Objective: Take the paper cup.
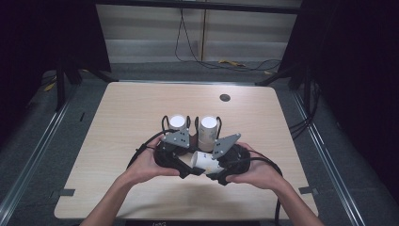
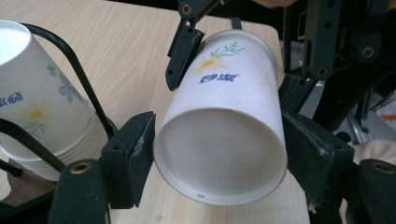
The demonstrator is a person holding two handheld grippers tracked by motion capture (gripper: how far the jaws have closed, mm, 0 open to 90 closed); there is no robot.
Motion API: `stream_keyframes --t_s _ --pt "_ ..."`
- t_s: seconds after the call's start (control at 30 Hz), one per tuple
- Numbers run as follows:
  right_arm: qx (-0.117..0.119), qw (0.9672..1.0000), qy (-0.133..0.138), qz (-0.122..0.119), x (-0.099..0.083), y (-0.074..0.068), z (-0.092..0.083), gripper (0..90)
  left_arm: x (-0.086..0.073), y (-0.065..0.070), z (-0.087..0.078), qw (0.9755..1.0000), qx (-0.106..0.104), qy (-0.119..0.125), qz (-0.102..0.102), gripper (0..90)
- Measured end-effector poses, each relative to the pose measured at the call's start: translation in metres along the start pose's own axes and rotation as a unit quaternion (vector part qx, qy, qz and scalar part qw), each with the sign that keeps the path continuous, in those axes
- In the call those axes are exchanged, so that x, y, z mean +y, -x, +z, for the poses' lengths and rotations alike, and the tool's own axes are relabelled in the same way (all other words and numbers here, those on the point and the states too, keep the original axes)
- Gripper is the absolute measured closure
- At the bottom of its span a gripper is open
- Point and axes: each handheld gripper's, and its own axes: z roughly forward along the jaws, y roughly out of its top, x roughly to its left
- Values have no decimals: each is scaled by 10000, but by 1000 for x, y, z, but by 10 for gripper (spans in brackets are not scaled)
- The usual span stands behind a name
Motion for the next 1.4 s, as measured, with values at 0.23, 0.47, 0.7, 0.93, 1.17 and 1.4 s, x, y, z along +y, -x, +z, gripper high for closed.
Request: stream_keyframes --t_s 0.23,0.47,0.7,0.93,1.17,1.4 --pt "48 9999 -103 -60 2 -2 5 296 0 1 0 9999 -51 -68 74 317" --pt "71 9994 -292 -163 5 -3 10 296 0 4 2 9994 4 -298 201 319" --pt "74 9990 -399 -209 8 -4 11 296 0 4 5 9989 -4 -395 236 314" --pt "70 9987 -450 -249 7 -6 14 286 -2 3 7 9984 -83 -507 222 332" --pt "81 9994 -303 -139 1 -5 15 257 -2 0 7 9989 -232 -389 106 350" --pt "46 10000 -52 11 -5 -2 10 187 -5 -4 6 9992 -362 -138 128 355"
